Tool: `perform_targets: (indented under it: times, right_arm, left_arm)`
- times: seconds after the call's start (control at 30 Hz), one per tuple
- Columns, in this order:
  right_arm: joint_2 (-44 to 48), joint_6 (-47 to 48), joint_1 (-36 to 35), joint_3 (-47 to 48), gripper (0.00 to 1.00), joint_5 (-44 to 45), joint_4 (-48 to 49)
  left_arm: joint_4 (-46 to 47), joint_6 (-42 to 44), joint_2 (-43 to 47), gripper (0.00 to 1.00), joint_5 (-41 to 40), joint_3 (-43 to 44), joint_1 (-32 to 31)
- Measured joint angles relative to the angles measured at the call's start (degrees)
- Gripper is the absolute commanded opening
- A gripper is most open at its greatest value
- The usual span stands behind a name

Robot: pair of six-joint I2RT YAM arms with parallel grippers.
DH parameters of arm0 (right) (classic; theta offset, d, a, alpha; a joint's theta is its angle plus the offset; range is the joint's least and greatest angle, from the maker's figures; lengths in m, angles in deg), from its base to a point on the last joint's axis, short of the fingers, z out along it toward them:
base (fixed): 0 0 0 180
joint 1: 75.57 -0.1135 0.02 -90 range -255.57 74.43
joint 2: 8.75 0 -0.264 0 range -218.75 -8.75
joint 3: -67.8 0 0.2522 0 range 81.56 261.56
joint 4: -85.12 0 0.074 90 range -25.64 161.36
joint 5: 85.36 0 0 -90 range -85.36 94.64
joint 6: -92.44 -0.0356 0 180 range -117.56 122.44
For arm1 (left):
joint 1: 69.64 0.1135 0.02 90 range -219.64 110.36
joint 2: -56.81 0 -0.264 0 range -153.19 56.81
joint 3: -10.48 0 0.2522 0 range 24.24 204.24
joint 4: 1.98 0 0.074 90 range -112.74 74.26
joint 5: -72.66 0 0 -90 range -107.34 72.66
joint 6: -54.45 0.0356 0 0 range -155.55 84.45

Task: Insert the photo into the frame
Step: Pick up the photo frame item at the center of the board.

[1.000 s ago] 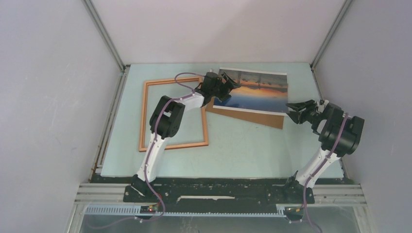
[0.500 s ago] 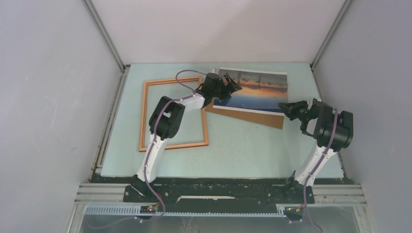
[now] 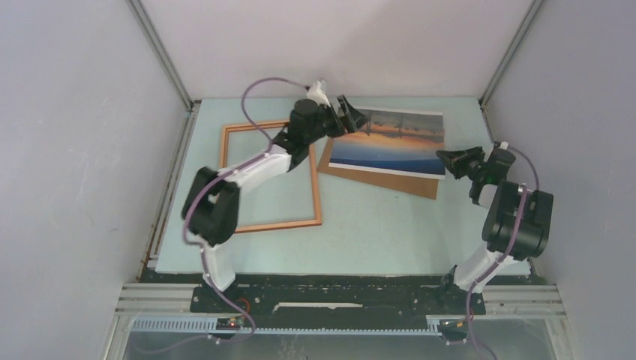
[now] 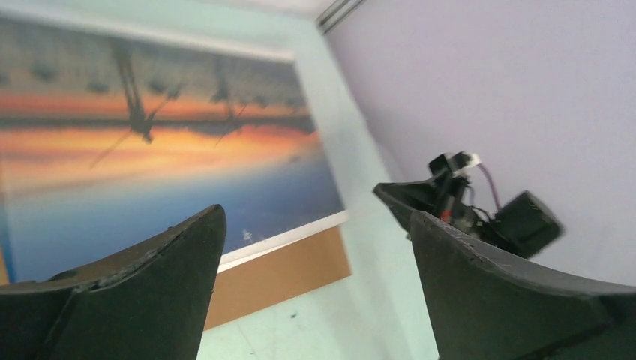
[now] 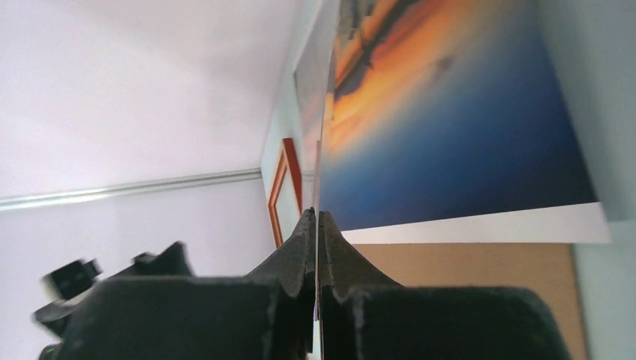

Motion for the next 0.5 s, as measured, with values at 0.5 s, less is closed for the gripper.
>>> perform_targets:
  times: [0.5]
  right_arm:
    - [35.1,23.9,-1.3,16.2,0.00,1.0,-48.5]
  left_arm:
    - [-18.1,3.1,43.5,1.00,-5.2,-21.0,0.8]
